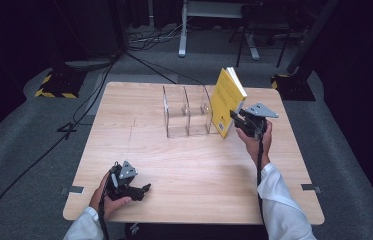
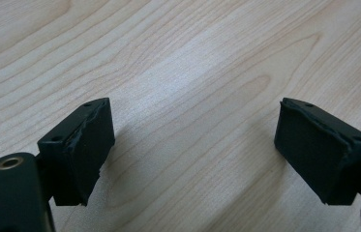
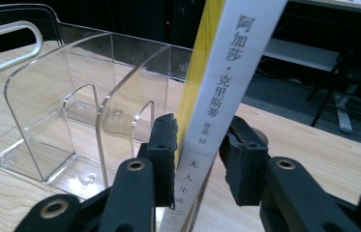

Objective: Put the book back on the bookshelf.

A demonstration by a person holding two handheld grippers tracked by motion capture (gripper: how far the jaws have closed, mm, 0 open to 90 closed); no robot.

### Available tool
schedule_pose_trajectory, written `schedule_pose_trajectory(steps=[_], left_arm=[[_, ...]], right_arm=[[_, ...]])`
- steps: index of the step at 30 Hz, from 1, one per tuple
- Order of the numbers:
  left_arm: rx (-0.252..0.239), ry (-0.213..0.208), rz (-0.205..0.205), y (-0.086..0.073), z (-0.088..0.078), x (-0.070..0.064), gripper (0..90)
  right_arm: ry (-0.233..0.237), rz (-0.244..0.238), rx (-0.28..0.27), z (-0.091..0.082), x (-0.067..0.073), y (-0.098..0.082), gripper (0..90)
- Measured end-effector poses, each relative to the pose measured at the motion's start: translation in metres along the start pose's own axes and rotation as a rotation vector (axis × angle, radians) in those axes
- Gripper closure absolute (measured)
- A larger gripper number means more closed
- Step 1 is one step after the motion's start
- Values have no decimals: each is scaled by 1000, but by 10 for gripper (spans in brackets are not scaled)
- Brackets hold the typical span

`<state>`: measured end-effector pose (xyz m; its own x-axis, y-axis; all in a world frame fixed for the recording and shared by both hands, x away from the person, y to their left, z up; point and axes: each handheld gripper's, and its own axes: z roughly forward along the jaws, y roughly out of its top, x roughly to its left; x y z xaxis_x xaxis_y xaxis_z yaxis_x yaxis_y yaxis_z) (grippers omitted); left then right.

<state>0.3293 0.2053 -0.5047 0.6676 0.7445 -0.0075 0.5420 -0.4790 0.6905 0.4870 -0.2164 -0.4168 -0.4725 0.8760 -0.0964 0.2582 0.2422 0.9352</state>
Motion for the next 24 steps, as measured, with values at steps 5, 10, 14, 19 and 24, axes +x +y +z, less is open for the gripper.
schedule_pose_trajectory(steps=[5, 10, 14, 19, 24], left_arm=[[0, 0, 0, 0, 0, 0, 148], [0, 0, 0, 0, 0, 0, 148], [0, 0, 0, 0, 0, 0, 148], [0, 0, 0, 0, 0, 0, 148], [0, -1, -1, 0, 0, 0, 148]], right_arm=[[8, -11, 10, -2, -2, -2, 676], [11, -17, 14, -5, -4, -2, 653], [22, -34, 32, -8, -6, -3, 621], [49, -49, 55, -11, -6, -5, 580], [70, -58, 77, -16, -7, -5, 539]])
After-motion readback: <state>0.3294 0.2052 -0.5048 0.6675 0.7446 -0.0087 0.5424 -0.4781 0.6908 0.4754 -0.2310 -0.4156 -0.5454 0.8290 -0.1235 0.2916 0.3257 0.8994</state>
